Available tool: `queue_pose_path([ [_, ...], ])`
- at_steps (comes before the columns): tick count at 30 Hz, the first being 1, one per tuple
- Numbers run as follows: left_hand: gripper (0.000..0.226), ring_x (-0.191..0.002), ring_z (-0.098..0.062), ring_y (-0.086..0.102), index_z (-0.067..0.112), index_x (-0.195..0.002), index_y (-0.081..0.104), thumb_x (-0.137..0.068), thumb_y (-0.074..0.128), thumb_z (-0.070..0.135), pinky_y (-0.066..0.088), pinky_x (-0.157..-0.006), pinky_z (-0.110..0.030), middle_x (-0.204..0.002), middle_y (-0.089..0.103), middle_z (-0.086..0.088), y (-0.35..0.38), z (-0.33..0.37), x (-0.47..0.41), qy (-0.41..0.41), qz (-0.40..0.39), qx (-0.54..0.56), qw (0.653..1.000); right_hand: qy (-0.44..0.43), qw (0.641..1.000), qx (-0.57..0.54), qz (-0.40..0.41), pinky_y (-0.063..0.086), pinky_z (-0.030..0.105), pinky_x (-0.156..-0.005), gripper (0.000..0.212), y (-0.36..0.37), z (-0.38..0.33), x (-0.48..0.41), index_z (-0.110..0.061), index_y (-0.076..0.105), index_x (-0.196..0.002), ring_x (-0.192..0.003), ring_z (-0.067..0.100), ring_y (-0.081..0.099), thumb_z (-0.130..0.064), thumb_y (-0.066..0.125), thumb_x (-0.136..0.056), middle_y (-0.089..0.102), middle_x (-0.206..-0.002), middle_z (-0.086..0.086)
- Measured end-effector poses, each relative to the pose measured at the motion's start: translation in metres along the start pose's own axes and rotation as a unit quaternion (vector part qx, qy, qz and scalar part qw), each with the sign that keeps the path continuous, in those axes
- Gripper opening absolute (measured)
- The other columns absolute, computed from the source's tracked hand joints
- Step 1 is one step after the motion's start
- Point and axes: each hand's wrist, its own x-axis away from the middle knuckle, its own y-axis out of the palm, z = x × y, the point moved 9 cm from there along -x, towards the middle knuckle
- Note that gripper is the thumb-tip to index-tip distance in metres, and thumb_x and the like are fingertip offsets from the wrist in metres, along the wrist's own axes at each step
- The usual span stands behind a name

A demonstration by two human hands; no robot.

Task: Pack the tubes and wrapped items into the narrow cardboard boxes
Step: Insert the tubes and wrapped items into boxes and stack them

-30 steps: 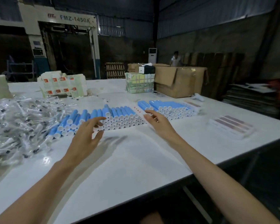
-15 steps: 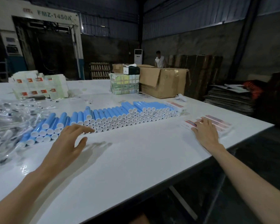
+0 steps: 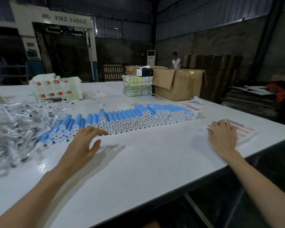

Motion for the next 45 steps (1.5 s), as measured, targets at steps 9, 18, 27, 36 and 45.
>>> queue_pose_path([
  [9, 0.026, -0.098, -0.003, 0.059, 0.034, -0.122, 0.07, -0.105, 0.066, 0.015, 0.051, -0.083, -0.031, -0.109, 0.065, 0.02, -0.015, -0.008, 0.003, -0.076, 0.051, -0.012, 0.996, -0.156, 0.881, -0.441, -0.071, 0.051, 0.035, -0.071, 0.018, -0.079, -0.256, 0.051, -0.019, 0.072, -0.101, -0.083, 0.018, 0.067, -0.028, 0.057, -0.103, 0.072, -0.088, -0.005],
  [18, 0.019, -0.074, -0.004, 0.062, 0.03, -0.124, 0.06, -0.106, 0.059, 0.024, 0.045, -0.065, -0.034, -0.084, 0.066, 0.012, -0.048, -0.039, 0.016, -0.249, 0.125, -0.041, 0.96, -0.126, 0.702, -0.666, -0.221, 0.045, 0.037, -0.066, 0.027, -0.086, -0.425, 0.129, -0.011, 0.061, -0.079, -0.062, 0.012, 0.052, -0.023, 0.059, -0.104, 0.059, -0.066, -0.004],
  [27, 0.032, -0.112, -0.034, 0.065, 0.016, -0.136, 0.055, -0.106, 0.059, 0.027, 0.055, -0.085, -0.045, -0.127, 0.069, -0.009, -0.132, -0.037, 0.046, -0.332, 0.001, -0.298, 0.895, -0.156, 0.681, -0.651, -0.296, 0.047, 0.032, -0.064, 0.029, -0.048, -0.45, 0.147, -0.023, 0.067, -0.074, -0.067, 0.01, 0.062, -0.025, 0.06, -0.102, 0.065, -0.064, -0.01],
  [36, 0.067, -0.133, -0.032, 0.051, 0.019, -0.138, 0.061, -0.098, 0.054, 0.073, 0.042, -0.104, -0.04, -0.142, 0.054, -0.007, -0.206, -0.054, 0.178, -0.464, -0.134, -0.535, 0.694, -0.183, 0.656, -0.667, -0.302, 0.044, 0.033, -0.06, 0.027, -0.051, -0.458, 0.153, -0.017, 0.069, -0.081, -0.065, 0.013, 0.059, -0.029, 0.059, -0.103, 0.068, -0.074, 0.007],
  [45, 0.041, -0.117, -0.033, 0.059, 0.018, -0.117, 0.073, -0.101, 0.063, 0.054, 0.046, -0.097, -0.042, -0.126, 0.065, -0.007, -0.216, -0.05, 0.181, -0.443, -0.076, -0.492, 0.745, -0.187, 0.655, -0.663, -0.31, 0.046, 0.036, -0.066, 0.025, -0.055, -0.452, 0.156, -0.015, 0.068, -0.082, -0.069, 0.015, 0.058, -0.028, 0.059, -0.101, 0.068, -0.075, 0.004],
])
